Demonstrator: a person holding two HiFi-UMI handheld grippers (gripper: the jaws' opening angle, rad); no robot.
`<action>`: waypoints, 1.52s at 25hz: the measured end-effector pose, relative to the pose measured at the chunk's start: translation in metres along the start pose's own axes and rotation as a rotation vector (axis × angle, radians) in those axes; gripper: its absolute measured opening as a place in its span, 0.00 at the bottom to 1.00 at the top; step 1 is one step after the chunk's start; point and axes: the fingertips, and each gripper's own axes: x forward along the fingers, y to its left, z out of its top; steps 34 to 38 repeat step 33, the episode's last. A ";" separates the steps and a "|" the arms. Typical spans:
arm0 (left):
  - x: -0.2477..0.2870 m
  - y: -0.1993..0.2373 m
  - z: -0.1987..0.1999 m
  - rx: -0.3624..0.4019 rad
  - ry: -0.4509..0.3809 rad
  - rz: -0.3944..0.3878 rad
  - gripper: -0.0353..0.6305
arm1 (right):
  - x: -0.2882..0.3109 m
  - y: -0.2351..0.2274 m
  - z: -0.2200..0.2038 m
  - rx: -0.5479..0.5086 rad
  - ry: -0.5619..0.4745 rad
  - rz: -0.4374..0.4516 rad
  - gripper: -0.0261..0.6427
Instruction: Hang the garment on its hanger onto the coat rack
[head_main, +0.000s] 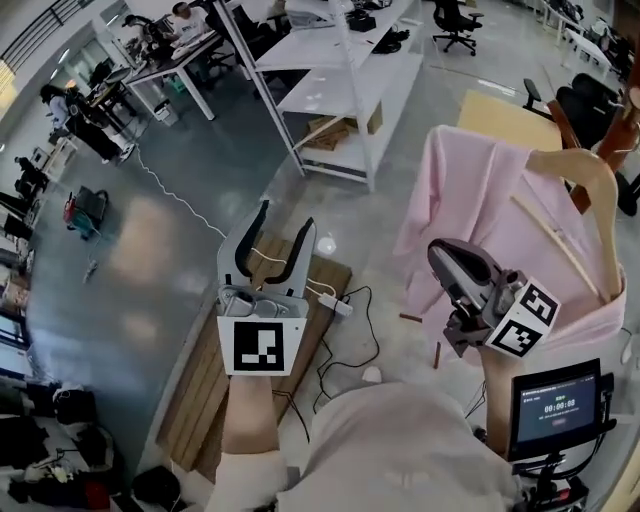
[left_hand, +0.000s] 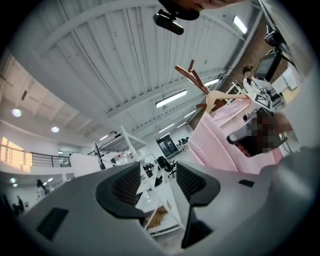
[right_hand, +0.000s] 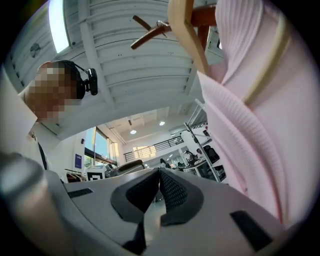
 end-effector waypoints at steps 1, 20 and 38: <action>-0.009 0.001 -0.012 -0.041 0.025 0.011 0.38 | 0.008 0.004 -0.005 0.008 0.014 0.019 0.05; -0.098 -0.030 -0.142 -0.419 0.226 0.013 0.27 | 0.077 0.041 -0.117 0.059 0.213 0.052 0.05; -0.107 -0.045 -0.179 -0.511 0.252 -0.054 0.06 | 0.078 0.037 -0.152 0.062 0.208 0.018 0.05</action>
